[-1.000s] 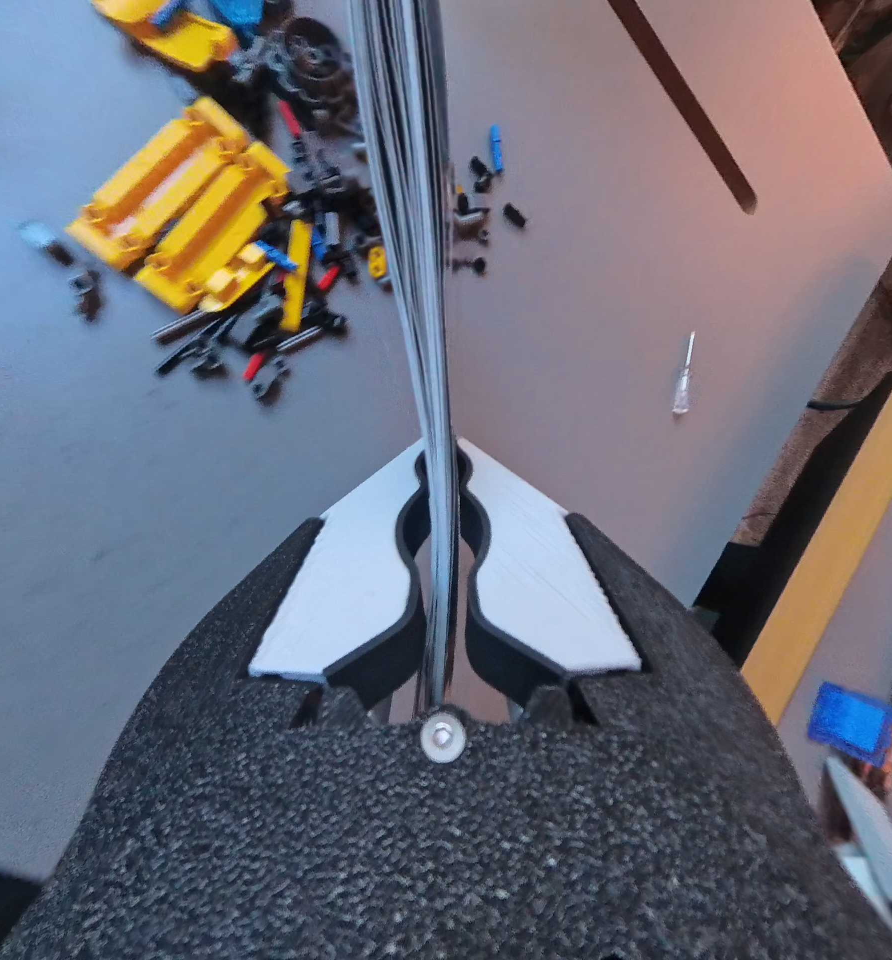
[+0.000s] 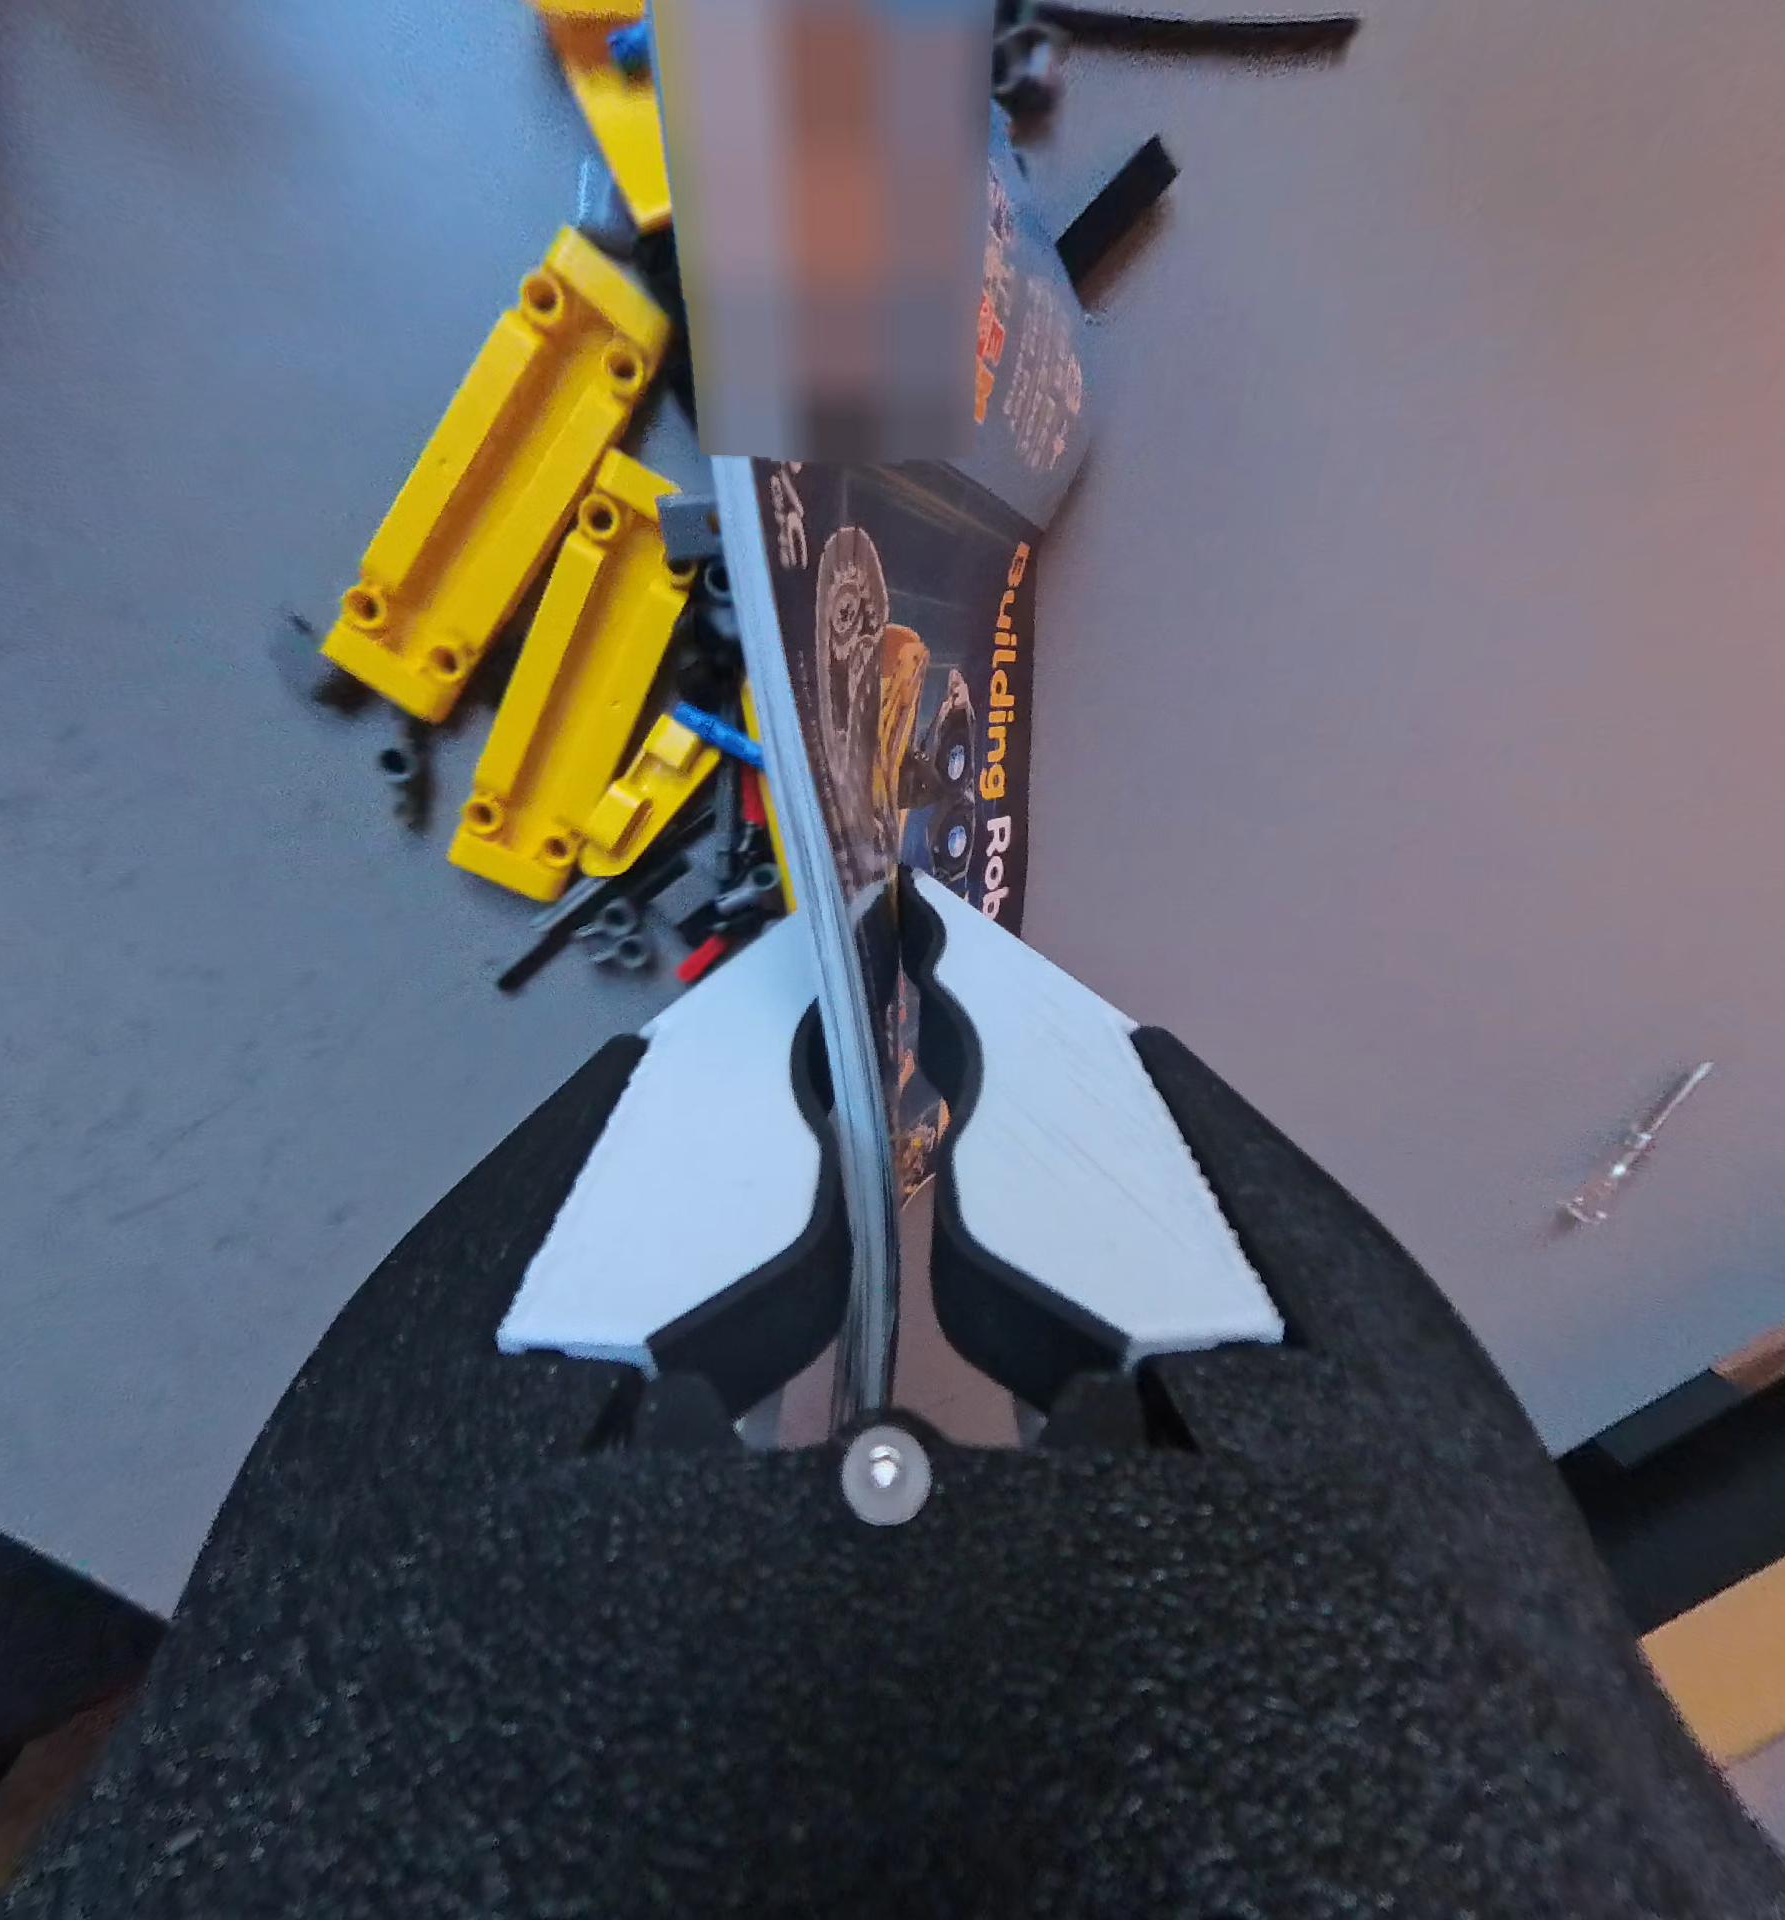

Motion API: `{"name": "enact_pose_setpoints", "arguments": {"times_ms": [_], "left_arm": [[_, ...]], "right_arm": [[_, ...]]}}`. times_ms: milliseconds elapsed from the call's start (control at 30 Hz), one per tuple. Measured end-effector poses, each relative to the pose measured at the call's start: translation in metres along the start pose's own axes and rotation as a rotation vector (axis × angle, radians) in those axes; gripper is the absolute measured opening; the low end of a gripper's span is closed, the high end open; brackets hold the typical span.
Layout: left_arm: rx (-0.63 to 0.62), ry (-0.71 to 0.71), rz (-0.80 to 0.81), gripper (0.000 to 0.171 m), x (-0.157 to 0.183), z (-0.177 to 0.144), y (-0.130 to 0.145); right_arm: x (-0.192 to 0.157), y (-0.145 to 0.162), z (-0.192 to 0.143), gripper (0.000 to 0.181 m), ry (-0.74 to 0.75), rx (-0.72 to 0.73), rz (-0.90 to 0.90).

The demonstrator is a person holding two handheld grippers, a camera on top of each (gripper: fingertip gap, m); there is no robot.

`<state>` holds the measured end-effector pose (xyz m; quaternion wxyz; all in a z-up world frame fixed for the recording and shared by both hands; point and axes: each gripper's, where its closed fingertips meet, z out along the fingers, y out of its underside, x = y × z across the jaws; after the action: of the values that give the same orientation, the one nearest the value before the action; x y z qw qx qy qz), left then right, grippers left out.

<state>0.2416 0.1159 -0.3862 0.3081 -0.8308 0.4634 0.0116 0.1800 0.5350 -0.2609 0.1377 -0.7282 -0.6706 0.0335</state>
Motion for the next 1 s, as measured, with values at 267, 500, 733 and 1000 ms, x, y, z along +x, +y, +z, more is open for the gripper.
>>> {"name": "enact_pose_setpoints", "arguments": {"times_ms": [267, 500, 733, 1000], "left_arm": [[0.007, -0.019, -0.069, 0.004, -0.016, 0.008, -0.003], [-0.005, -0.054, -0.052, 0.004, -0.024, 0.016, -0.012], [0.014, -0.050, -0.053, 0.003, -0.021, 0.015, -0.024], [0.033, -0.061, -0.063, 0.003, -0.025, 0.008, -0.035]], "right_arm": [[-0.064, 0.018, -0.011, 0.000, -0.018, 0.000, -0.032], [-0.112, 0.033, -0.023, 0.000, -0.076, 0.012, 0.084], [-0.160, 0.047, -0.037, 0.000, -0.130, 0.043, 0.115], [-0.204, 0.057, -0.048, 0.000, -0.150, 0.073, 0.117]]}}
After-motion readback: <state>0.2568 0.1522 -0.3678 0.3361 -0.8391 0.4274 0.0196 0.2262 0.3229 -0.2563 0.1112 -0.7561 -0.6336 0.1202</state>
